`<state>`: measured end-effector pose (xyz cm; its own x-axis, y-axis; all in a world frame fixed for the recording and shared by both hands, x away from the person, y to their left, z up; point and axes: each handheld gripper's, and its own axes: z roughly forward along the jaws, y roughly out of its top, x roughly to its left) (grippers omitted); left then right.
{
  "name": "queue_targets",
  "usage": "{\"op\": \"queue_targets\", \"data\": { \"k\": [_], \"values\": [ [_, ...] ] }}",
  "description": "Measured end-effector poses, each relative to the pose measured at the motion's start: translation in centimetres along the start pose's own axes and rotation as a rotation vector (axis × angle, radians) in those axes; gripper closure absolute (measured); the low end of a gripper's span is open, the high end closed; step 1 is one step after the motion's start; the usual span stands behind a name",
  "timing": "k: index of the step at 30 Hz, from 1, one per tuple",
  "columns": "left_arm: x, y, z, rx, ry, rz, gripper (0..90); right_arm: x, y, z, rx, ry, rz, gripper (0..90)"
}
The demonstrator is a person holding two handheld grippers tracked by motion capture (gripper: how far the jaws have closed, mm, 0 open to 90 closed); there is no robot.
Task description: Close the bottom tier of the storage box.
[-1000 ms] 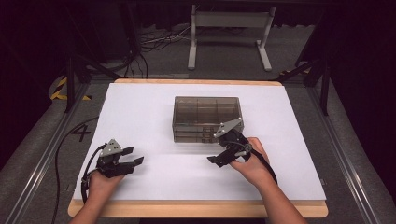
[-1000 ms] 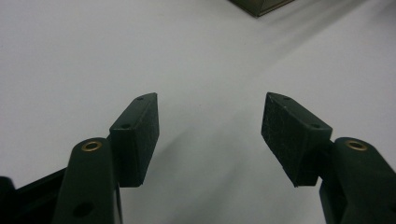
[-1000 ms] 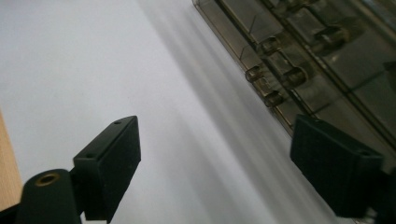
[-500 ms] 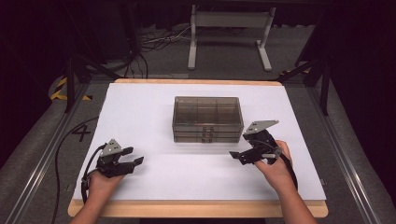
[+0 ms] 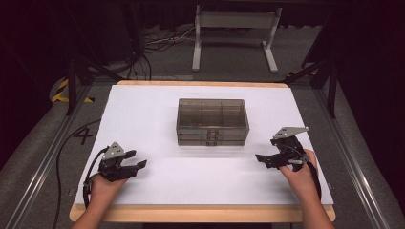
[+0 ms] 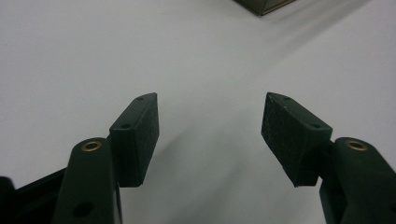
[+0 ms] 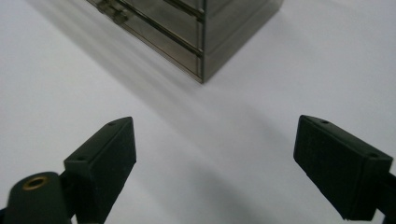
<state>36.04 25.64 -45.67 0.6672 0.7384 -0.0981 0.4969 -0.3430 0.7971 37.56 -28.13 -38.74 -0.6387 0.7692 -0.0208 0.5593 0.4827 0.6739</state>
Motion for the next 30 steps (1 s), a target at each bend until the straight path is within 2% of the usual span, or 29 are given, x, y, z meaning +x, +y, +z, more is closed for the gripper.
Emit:
{"op": "queue_targets", "data": {
  "k": [11, 13, 21, 30],
  "values": [
    [0.0, 0.0, 0.0, -0.003, 0.015, -0.01, 37.6, -1.7, -2.5, 1.3, 0.033, -0.06, 0.037, 13.2],
    [0.0, 0.0, 0.0, -0.003, 0.017, -0.01, 37.7, -2.5, -3.5, 1.6, 0.027, -0.076, 0.062, 13.2],
    [0.0, 0.0, 0.0, -0.001, 0.019, -0.011, 37.7, -3.0, -5.0, 2.0, 0.012, -0.106, 0.089, 13.3],
    [0.0, 0.0, 0.0, 0.0, 0.016, -0.009, 37.6, -3.0, -5.4, 2.2, 0.007, -0.125, 0.106, 13.6]
  ]
}}
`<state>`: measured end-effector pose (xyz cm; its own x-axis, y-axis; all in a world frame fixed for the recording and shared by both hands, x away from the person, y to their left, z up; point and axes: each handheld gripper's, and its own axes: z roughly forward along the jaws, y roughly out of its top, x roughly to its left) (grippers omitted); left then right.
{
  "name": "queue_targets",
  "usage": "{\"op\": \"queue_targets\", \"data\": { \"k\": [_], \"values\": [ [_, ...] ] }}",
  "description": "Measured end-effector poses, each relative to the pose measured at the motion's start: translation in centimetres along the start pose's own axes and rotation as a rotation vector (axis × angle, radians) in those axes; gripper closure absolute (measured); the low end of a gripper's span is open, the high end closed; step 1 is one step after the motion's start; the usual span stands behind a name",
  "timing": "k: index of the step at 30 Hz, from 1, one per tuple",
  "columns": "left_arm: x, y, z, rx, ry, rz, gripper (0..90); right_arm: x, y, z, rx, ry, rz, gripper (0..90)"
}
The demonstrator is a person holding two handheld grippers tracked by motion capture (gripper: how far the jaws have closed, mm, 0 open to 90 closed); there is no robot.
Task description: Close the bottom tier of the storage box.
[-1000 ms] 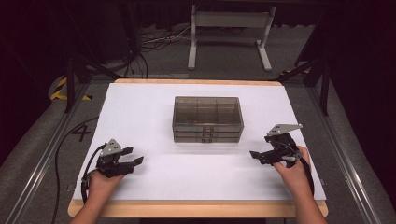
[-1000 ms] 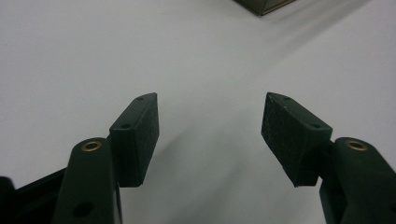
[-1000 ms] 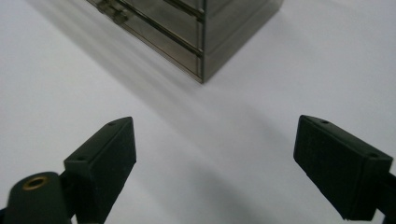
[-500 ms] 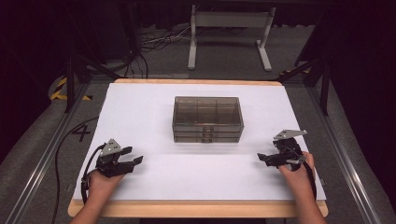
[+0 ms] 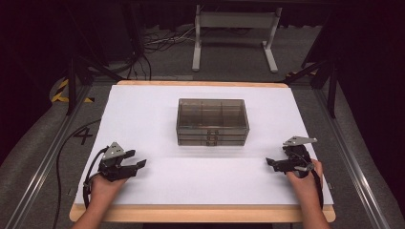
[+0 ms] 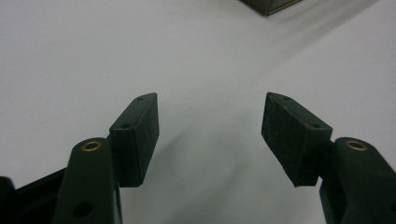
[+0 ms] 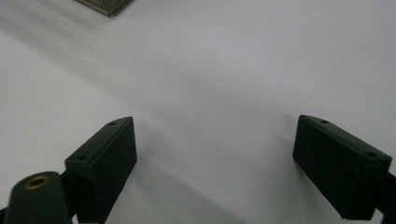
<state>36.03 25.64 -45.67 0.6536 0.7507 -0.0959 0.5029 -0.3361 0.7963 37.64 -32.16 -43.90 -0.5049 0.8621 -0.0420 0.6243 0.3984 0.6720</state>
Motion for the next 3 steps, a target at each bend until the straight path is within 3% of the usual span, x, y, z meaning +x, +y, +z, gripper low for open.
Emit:
{"op": "queue_targets", "data": {
  "k": [3],
  "values": [
    [-0.03, 0.01, 0.05, 0.003, 0.004, 0.0, 37.4, 0.08, 0.04, 0.05, 0.003, -0.006, -0.003, 13.8]
  ]
}}
